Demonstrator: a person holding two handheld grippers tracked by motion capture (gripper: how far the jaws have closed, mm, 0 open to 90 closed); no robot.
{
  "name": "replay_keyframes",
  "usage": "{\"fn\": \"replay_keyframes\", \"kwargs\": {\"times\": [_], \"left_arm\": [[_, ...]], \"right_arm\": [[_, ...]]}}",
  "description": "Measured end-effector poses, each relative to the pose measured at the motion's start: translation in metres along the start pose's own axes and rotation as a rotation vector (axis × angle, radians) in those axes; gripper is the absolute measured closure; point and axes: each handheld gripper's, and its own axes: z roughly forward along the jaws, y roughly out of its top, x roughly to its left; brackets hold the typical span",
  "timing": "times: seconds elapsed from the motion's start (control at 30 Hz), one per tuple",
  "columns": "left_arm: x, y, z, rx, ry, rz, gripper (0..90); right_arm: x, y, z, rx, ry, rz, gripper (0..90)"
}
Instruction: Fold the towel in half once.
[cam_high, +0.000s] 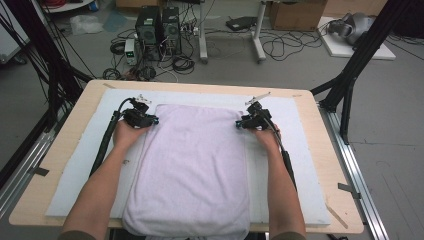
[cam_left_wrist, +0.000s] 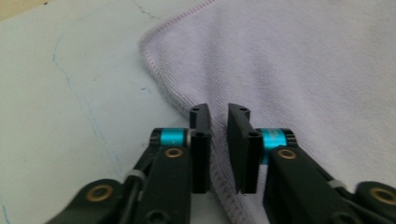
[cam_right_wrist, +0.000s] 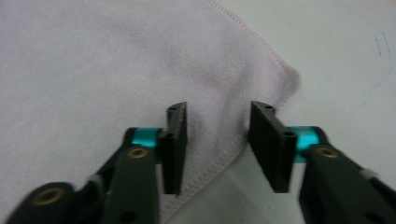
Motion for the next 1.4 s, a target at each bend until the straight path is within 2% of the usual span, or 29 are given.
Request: {"fn": "replay_keyframes", "kwargs": {"times": [0.07, 0.1, 0.2, 0.27, 0.4, 0.5, 0.53, 0.6, 0.67, 0.8, 0.83, 0.9, 0.97, 1.0, 1.03, 1.07, 1.1, 1.13, 1.17, 1.27, 1.4], "left_arm": [[0.001, 0.000, -0.001, 0.000, 0.000, -0.016, 83.7], [0.002, 0.000, -0.002, -0.002, -0.003, -0.026, 84.2], [0.006, 0.001, -0.011, -0.027, -0.018, -0.036, 84.5], [0.006, 0.004, -0.022, -0.059, -0.031, -0.025, 84.6], [0.003, 0.009, -0.047, -0.120, -0.043, 0.011, 84.6], [-0.003, 0.006, -0.070, -0.172, -0.068, 0.021, 84.6], [-0.005, 0.004, -0.076, -0.183, -0.075, 0.028, 84.6], [-0.011, -0.003, -0.087, -0.202, -0.094, 0.039, 84.4], [-0.021, -0.017, -0.100, -0.219, -0.103, 0.064, 84.4], [-0.042, -0.052, -0.123, -0.238, -0.118, 0.104, 84.1], [-0.046, -0.059, -0.125, -0.237, -0.127, 0.107, 84.1], [-0.057, -0.078, -0.132, -0.215, -0.149, 0.121, 83.9], [-0.065, -0.095, -0.135, -0.210, -0.166, 0.115, 82.9], [-0.067, -0.101, -0.136, -0.205, -0.173, 0.111, 80.2], [-0.069, -0.105, -0.137, -0.199, -0.166, 0.106, 72.9], [-0.069, -0.107, -0.137, -0.192, -0.152, 0.099, 64.2], [-0.069, -0.107, -0.137, -0.191, -0.137, 0.092, 56.3], [-0.068, -0.106, -0.136, -0.190, -0.129, 0.090, 50.6], [-0.066, -0.103, -0.135, -0.183, -0.118, 0.089, 48.1], [-0.060, -0.093, -0.128, -0.165, -0.115, 0.070, 43.8], [-0.050, -0.080, -0.107, -0.137, -0.115, 0.023, 42.8]], "right_arm": [[0.000, 0.001, 0.000, 0.010, 0.041, -0.006, 83.1], [0.002, 0.002, 0.000, 0.017, 0.045, -0.010, 84.5], [0.005, 0.005, -0.003, 0.028, 0.052, -0.037, 85.5], [0.005, 0.007, -0.010, 0.009, 0.056, -0.037, 85.5], [0.009, 0.013, -0.034, -0.057, 0.075, -0.056, 85.5], [0.017, 0.016, -0.055, -0.083, 0.102, -0.078, 85.5], [0.021, 0.016, -0.063, -0.100, 0.124, -0.079, 85.4], [0.028, 0.012, -0.074, -0.101, 0.134, -0.087, 85.4], [0.038, 0.003, -0.086, -0.130, 0.159, -0.100, 85.4], [0.061, -0.022, -0.097, -0.120, 0.189, -0.125, 85.3], [0.068, -0.032, -0.098, -0.128, 0.202, -0.125, 85.3], [0.079, -0.045, -0.099, -0.108, 0.213, -0.134, 85.3], [0.089, -0.060, -0.101, -0.107, 0.241, -0.130, 84.6], [0.092, -0.065, -0.101, -0.083, 0.263, -0.124, 80.5], [0.095, -0.069, -0.101, -0.066, 0.262, -0.135, 72.5], [0.098, -0.072, -0.102, -0.077, 0.247, -0.143, 69.3], [0.098, -0.074, -0.104, -0.087, 0.249, -0.143, 65.4], [0.096, -0.074, -0.105, -0.089, 0.227, -0.134, 60.5], [0.095, -0.073, -0.105, -0.100, 0.217, -0.128, 59.0], [0.086, -0.069, -0.102, -0.124, 0.196, -0.099, 49.8], [0.079, -0.064, -0.085, -0.115, 0.200, -0.082, 47.2]]}}
